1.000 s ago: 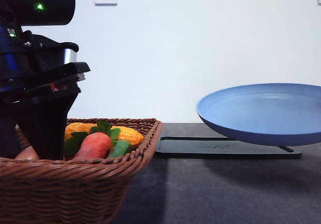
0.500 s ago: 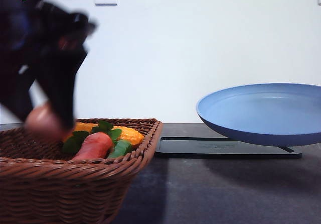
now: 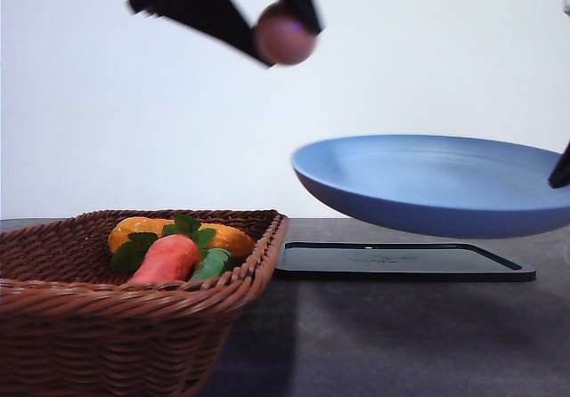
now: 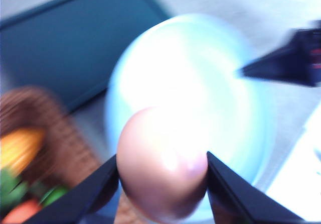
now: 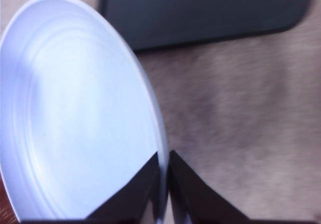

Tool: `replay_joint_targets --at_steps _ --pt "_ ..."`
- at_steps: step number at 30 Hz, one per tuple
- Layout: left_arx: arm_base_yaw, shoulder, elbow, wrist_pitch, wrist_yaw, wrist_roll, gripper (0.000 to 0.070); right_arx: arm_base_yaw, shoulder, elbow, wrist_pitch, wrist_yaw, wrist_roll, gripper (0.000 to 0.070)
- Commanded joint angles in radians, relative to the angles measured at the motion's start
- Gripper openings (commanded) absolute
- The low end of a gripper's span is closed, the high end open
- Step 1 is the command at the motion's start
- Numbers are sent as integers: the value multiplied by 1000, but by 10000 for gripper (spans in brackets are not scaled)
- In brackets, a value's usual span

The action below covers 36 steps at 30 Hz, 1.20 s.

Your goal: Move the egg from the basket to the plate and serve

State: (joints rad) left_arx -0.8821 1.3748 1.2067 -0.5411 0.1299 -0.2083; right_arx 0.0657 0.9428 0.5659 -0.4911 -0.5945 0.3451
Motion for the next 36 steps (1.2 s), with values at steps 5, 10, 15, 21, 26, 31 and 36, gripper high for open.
replay_joint_targets --at_steps 5,10,15,21,26,31,36 --pt "-66 113 15 43 -1 47 139 52 4 12 6 -8 22 0" --pt "-96 196 15 48 -1 58 139 71 4 12 -4 -8 23 0" --pt "-102 249 15 47 -1 65 139 71 4 12 -16 -8 22 0" --pt "-102 270 15 48 -1 73 167 71 4 12 -21 -8 22 0" --pt "-102 273 15 48 -1 90 293 71 4 12 -21 -8 22 0" --pt "-102 273 15 55 0 90 419 70 5 12 -33 -8 22 0" --pt "-99 269 22 43 0 89 494 69 31 13 -36 -15 23 0"
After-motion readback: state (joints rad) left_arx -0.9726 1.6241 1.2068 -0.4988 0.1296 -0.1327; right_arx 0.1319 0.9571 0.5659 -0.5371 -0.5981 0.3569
